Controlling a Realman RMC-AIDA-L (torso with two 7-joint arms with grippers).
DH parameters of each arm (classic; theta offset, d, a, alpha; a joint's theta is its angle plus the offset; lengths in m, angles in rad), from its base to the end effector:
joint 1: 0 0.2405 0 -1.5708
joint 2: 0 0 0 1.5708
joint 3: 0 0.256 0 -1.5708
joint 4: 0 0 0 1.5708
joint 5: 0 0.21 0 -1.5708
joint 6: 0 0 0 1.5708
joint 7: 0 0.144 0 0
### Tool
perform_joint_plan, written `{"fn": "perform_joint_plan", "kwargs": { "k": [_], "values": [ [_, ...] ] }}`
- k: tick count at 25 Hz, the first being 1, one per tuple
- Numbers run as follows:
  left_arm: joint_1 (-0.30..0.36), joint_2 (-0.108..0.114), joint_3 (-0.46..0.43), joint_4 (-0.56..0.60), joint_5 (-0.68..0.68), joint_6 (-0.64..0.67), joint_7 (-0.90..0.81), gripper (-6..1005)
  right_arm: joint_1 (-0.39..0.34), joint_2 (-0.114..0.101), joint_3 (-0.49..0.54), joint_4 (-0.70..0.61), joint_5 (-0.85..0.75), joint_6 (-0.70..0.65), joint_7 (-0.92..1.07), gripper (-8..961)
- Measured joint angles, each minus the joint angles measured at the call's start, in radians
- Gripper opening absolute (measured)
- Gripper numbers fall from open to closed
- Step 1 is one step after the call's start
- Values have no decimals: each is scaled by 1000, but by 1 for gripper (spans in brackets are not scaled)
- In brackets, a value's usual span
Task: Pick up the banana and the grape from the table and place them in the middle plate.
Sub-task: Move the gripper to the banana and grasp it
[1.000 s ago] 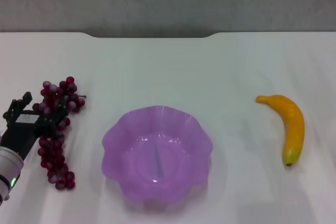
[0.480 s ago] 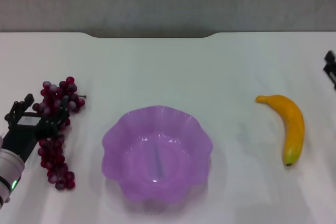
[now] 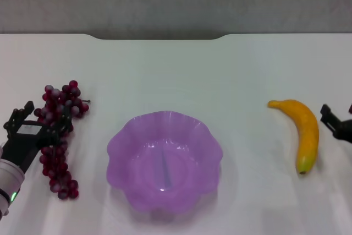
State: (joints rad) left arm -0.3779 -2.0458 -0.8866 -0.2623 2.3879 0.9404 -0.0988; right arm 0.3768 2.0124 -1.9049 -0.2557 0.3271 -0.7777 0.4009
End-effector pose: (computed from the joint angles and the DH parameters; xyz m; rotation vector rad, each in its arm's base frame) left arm -0.3486 0.3246 -0.0309 -1.7014 -0.6399 -0.5181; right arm 0.3754 0.3344 -0.0110 -1.6694 0.8657 0.5155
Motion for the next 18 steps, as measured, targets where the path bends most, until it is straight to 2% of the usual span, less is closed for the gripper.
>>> {"fn": "perform_joint_plan", "kwargs": {
  "k": [10,18],
  "values": [
    [4,1,0,0,1,0,1,865,5,0,-104,-7,-2,139,5,762],
    [4,-1,0,0,2,0,1,865,8,-1,-141,-10,-2,164,10,761]
  ]
}}
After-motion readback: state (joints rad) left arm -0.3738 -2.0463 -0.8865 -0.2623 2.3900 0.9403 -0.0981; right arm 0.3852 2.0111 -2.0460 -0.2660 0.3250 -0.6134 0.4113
